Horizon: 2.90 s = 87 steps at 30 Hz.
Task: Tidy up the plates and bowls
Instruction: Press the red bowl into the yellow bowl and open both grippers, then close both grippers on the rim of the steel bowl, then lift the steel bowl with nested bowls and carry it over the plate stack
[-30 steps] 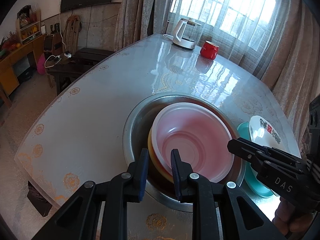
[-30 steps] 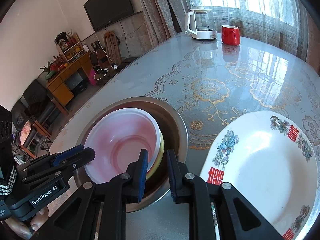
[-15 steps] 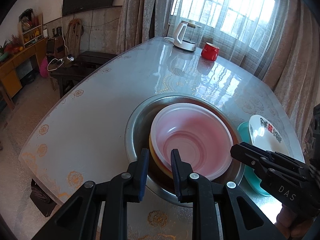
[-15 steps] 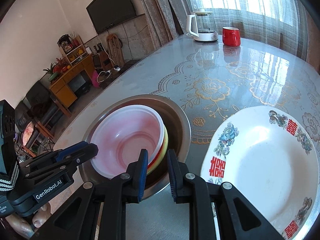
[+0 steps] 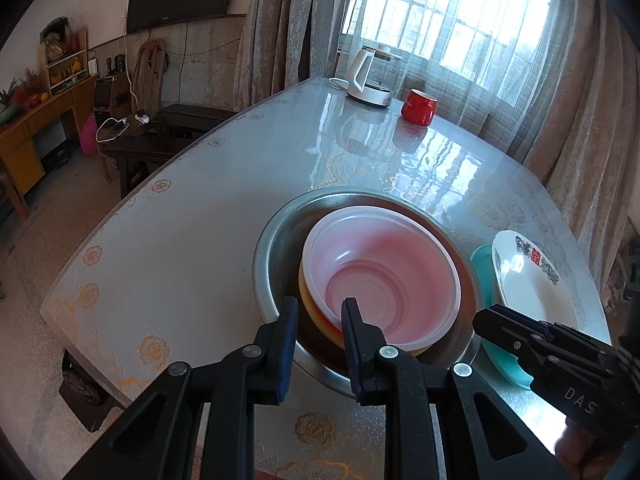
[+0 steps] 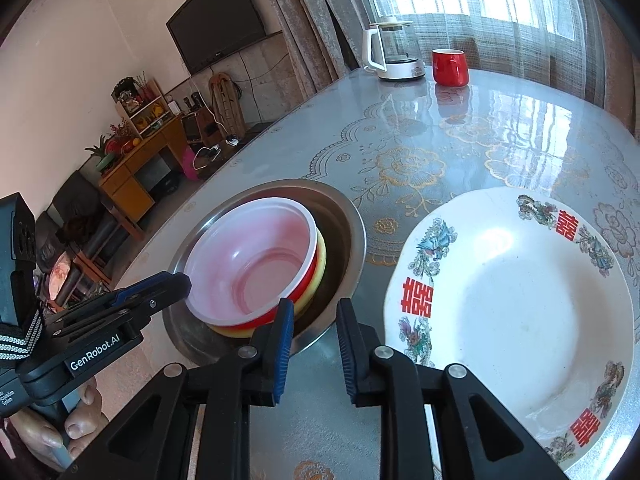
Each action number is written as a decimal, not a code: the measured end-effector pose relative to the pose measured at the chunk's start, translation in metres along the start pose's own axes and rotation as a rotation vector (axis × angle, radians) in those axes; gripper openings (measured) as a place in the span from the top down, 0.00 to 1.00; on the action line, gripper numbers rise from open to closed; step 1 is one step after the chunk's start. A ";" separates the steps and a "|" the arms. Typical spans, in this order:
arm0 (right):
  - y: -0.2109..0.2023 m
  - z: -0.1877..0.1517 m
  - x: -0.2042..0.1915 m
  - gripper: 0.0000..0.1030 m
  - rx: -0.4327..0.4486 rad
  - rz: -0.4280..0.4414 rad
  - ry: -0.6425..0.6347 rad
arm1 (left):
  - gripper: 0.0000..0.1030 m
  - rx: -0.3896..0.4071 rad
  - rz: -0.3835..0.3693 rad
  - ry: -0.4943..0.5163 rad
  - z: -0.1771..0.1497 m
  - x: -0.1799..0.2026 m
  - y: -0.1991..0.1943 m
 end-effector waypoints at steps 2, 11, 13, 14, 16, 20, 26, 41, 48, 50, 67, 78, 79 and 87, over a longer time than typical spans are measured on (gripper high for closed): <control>0.001 -0.002 0.001 0.79 -0.006 -0.002 0.006 | 0.78 0.002 0.002 -0.001 -0.001 0.000 -0.001; 0.000 -0.007 0.000 0.77 -0.013 0.014 0.001 | 0.78 0.010 0.008 -0.024 -0.003 -0.007 -0.006; 0.000 -0.007 0.000 0.75 -0.014 0.017 0.001 | 0.78 0.009 0.008 -0.034 -0.004 -0.011 -0.006; 0.000 -0.008 0.000 0.74 -0.015 0.019 0.002 | 0.78 0.008 0.010 -0.039 -0.004 -0.013 -0.006; 0.000 -0.008 0.001 0.72 -0.016 0.020 0.005 | 0.78 0.007 0.013 -0.048 -0.005 -0.016 -0.006; -0.001 -0.010 0.001 0.72 -0.018 0.023 0.008 | 0.78 0.009 0.021 -0.067 -0.007 -0.024 -0.007; -0.001 -0.009 0.003 0.71 -0.017 0.029 0.018 | 0.78 0.020 0.022 -0.094 -0.007 -0.038 -0.010; 0.006 -0.003 -0.002 0.71 -0.007 -0.006 -0.028 | 0.78 0.028 -0.006 -0.069 0.002 -0.045 0.002; 0.014 0.004 -0.004 0.71 -0.017 -0.054 -0.078 | 0.78 0.024 0.001 -0.012 0.012 -0.042 0.019; 0.017 0.007 -0.003 0.72 -0.022 -0.052 -0.083 | 0.78 0.013 -0.006 -0.017 0.014 -0.043 0.025; 0.038 0.029 -0.002 0.73 -0.091 -0.059 -0.094 | 0.81 -0.052 -0.112 -0.062 0.019 -0.049 0.050; 0.045 0.036 -0.001 0.72 -0.132 -0.044 -0.122 | 0.78 -0.074 -0.169 -0.098 0.020 -0.055 0.051; 0.045 0.036 -0.001 0.72 -0.128 -0.050 -0.129 | 0.78 -0.072 -0.164 -0.089 0.020 -0.054 0.050; 0.042 0.031 -0.003 0.73 -0.168 -0.013 -0.132 | 0.81 -0.058 -0.165 -0.046 0.015 -0.052 0.044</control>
Point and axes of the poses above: each gripper's, at about its wrist camera, not at the fingertips, and y roughly the way its jaws point, x to its right, z to its top, the point moved 4 cm from there along y, roughly the way its jaws point, and after that the axes turned 5 degrees about y, right-handed, at the moved point
